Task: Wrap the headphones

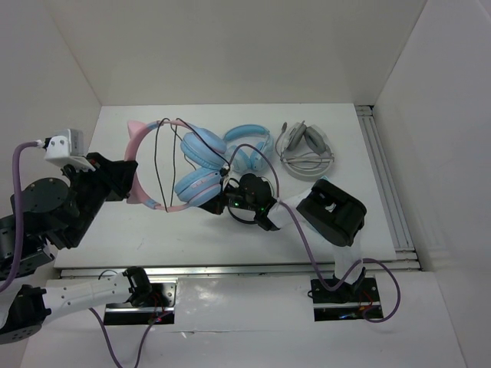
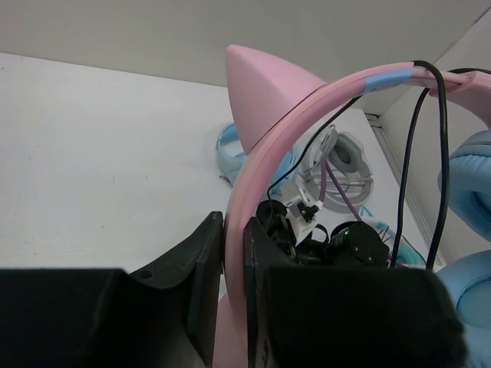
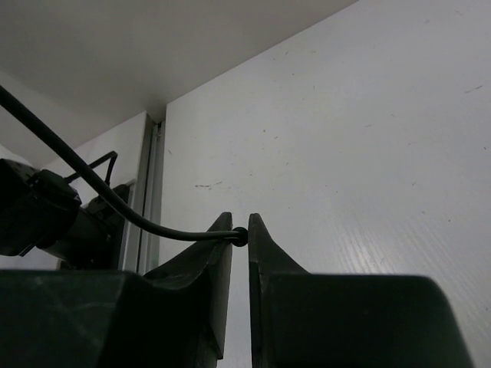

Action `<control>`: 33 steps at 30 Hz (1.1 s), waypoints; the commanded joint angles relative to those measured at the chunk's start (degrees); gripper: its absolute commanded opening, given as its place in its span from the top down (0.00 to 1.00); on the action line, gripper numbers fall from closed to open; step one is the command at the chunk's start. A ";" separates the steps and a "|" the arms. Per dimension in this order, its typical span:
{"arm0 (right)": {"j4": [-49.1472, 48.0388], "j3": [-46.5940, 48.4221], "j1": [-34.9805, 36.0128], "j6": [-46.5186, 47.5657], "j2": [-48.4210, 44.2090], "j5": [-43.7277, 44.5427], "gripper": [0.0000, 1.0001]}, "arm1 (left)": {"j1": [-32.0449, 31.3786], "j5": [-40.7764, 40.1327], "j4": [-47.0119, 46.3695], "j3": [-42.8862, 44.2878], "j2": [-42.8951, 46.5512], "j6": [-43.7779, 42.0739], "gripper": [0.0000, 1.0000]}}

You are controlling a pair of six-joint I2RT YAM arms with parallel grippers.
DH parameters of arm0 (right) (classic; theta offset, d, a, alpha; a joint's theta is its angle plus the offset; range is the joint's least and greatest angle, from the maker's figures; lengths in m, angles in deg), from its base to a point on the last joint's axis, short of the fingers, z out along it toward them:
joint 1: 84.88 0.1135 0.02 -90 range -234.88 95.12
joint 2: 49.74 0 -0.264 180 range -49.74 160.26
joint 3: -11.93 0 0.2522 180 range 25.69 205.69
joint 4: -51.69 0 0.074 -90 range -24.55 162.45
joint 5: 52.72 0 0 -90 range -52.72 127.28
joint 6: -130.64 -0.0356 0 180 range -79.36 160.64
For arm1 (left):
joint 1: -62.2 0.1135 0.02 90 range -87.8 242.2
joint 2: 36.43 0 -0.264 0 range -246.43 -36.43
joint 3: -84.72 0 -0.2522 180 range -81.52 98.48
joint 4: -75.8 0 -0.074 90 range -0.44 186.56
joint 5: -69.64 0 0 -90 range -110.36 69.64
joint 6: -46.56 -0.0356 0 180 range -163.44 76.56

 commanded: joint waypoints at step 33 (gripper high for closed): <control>37.83 -6.38 30.14 19.02 -35.19 39.15 1.00 | 24.69 -6.46 -15.67 -10.01 -22.03 -6.02 1.00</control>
